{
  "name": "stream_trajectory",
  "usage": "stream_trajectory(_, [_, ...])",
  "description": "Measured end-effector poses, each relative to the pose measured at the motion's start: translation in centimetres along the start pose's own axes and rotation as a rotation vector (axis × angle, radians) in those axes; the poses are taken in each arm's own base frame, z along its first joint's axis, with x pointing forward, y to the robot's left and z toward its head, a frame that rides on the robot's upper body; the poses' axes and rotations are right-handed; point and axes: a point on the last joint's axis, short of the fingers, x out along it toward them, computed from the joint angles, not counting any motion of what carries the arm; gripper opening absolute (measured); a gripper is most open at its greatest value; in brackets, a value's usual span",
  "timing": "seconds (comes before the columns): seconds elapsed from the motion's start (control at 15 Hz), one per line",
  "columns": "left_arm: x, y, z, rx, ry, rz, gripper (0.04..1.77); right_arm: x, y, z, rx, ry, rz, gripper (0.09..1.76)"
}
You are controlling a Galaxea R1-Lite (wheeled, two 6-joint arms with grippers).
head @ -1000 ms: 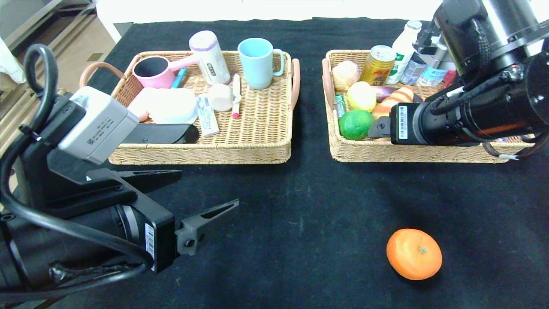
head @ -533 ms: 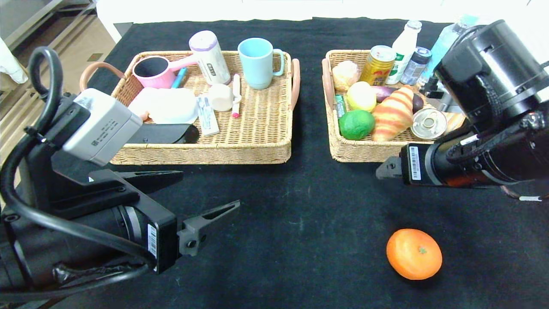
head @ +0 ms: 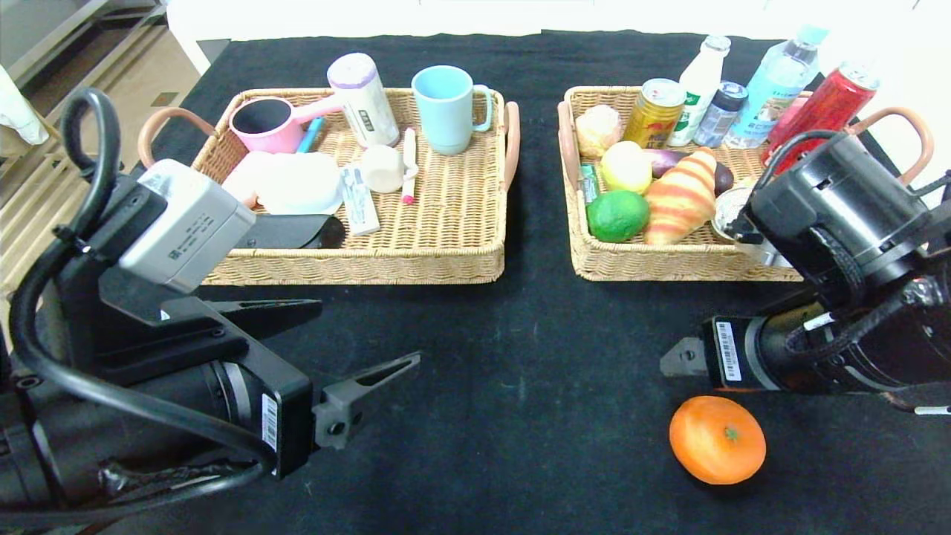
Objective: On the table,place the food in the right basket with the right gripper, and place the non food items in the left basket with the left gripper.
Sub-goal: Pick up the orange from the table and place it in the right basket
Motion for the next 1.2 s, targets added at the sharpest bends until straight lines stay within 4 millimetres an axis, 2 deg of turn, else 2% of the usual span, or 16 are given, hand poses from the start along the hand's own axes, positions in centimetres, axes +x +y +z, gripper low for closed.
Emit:
stream_trajectory(0.47, [0.0,-0.1,0.0,0.002,0.003,-0.003,1.72,0.8,-0.3,-1.5,0.006,0.07,-0.005,1.7])
stream_trajectory(1.2, [0.0,-0.1,0.0,0.002,0.002,-0.003,1.72,3.2,0.7,-3.0,0.004,0.13,-0.027,1.71])
